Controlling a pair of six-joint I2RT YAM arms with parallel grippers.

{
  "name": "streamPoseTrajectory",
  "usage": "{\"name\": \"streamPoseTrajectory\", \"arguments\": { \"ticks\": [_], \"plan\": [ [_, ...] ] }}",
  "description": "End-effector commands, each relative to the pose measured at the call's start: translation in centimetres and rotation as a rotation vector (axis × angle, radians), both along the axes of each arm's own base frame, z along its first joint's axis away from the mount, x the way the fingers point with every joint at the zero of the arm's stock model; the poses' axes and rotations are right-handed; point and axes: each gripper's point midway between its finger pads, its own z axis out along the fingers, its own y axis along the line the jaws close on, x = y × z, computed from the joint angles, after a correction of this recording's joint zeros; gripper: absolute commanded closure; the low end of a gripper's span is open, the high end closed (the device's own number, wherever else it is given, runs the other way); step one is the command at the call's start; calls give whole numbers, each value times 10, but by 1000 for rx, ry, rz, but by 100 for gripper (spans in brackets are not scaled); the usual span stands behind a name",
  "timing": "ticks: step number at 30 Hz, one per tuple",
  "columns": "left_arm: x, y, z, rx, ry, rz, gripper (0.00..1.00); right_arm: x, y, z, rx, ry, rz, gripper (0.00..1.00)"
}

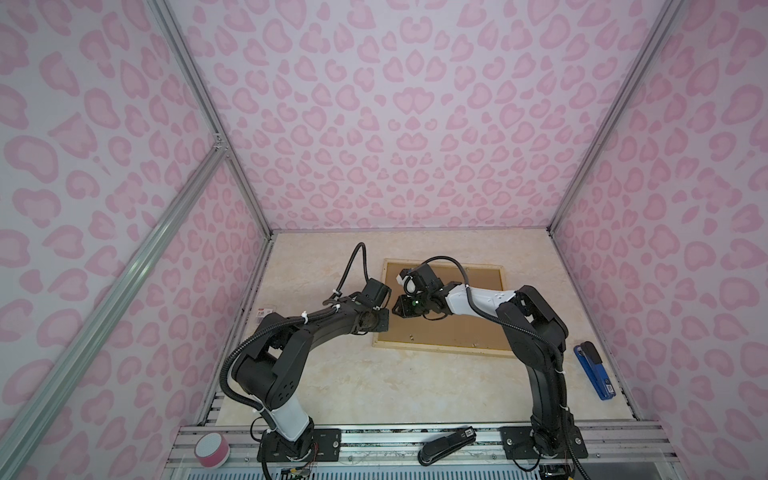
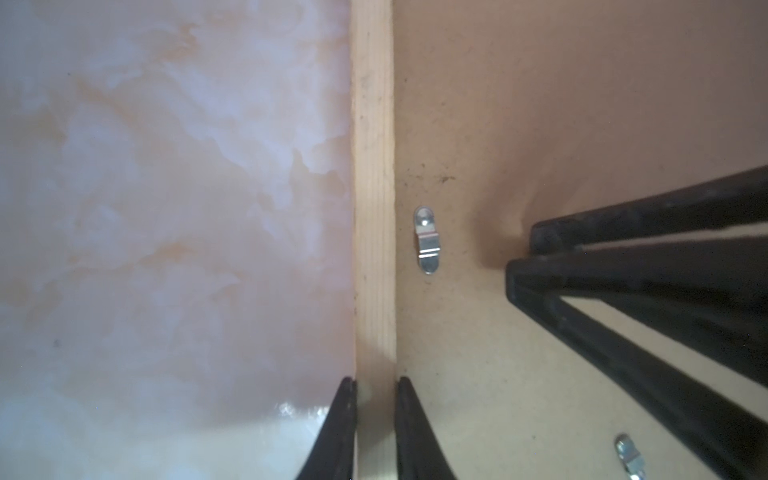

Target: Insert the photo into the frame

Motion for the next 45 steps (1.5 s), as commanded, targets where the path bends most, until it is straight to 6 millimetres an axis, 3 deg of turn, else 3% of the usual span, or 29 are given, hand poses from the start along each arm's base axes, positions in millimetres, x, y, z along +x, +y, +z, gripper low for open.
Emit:
{"name": "streamPoseTrajectory", "arguments": {
  "ticks": [1,23,45],
  "plan": [
    [-2,-1,-3,-9,18,3,82,0,7,-5,26,13,3,76],
    [-5,-3,-4,-20,32,-10,82,-7,39,-10,131,80,64,77],
    [-8,-7,-8,-43,53,-14,84,24,27,-26,151,26,-203,77]
  ]
}}
